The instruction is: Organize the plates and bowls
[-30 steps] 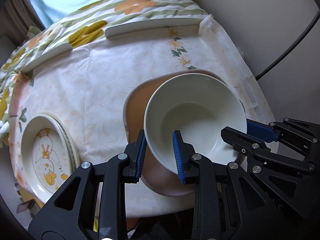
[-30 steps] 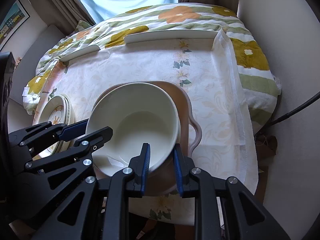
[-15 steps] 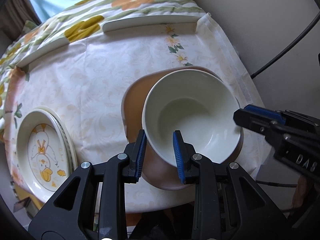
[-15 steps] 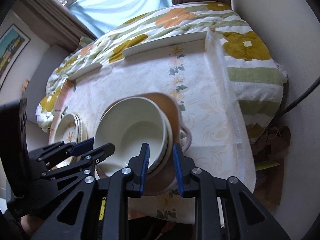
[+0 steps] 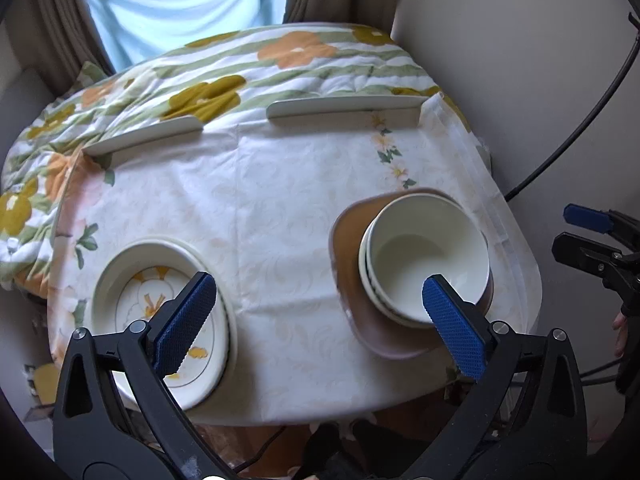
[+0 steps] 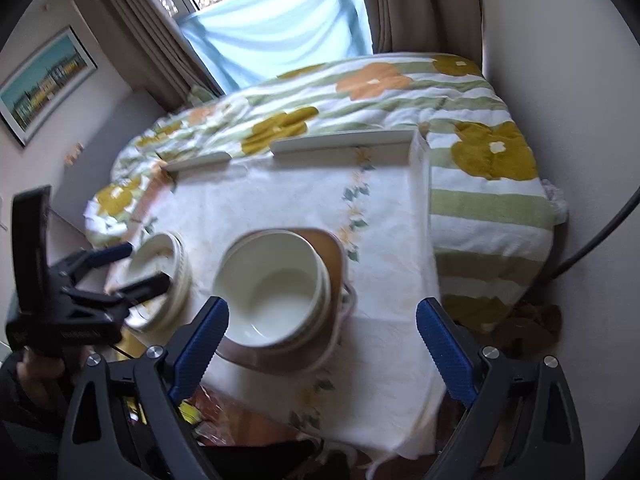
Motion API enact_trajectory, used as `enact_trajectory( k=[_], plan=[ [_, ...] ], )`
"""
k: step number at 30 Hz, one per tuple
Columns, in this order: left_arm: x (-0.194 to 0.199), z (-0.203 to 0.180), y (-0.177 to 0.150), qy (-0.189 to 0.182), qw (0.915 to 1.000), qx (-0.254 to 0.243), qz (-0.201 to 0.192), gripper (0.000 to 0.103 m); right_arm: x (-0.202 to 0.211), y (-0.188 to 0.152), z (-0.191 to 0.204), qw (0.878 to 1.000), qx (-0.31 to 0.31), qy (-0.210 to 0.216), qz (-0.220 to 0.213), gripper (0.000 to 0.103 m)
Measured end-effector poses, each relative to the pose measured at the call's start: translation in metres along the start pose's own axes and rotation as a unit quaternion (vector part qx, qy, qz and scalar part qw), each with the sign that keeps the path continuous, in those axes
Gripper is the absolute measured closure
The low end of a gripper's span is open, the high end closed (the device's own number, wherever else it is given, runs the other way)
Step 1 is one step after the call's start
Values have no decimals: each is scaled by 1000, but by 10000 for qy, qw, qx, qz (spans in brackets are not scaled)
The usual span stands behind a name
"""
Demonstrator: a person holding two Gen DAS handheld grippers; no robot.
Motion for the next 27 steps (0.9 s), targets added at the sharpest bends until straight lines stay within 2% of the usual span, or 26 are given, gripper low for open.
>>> enact_trajectory(
  k=[3, 5, 11, 13, 15, 20, 22, 27],
  plan=[
    [2, 4, -9, 20, 9997, -191, 129, 0, 2, -5, -3, 9991, 190, -282, 253, 9],
    [2, 5, -15, -108, 9994, -247, 201, 0, -1, -8, -6, 9976, 293, -469, 406, 9],
    [-27, 0, -35, -276, 9958, -406, 770, 0, -38, -33, -14, 9876, 718, -597, 1263, 10],
    [-42, -2, -44, -326, 9930, -430, 1055, 1, -50, -39, -14, 9855, 747, -513, 1438, 17],
    [-54, -5, -51, -440, 9899, -435, 1276, 3, -63, -45, -12, 9819, 785, -380, 1680, 33],
    [-74, -12, -64, -565, 9834, -520, 1642, 14, -87, -57, -1, 9707, 1077, -195, 2138, 47],
    [-80, -15, -65, -631, 9816, -490, 1736, 20, -95, -61, 2, 9659, 1238, -116, 2270, 48],
    [-96, -25, -70, -711, 9776, -555, 1903, 23, -108, -67, 9, 9575, 1604, 126, 2394, 48]
  ],
)
Point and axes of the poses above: each gripper's, at about its wrist camera, not at the fingertips, and x roughly against the way its jaws point, z to its left, y to its top, the point moved 6 cm from there along -x, roughly the way its jaws point, and after that the axes turned 13 degrees about -z, right-handed, at the moved point
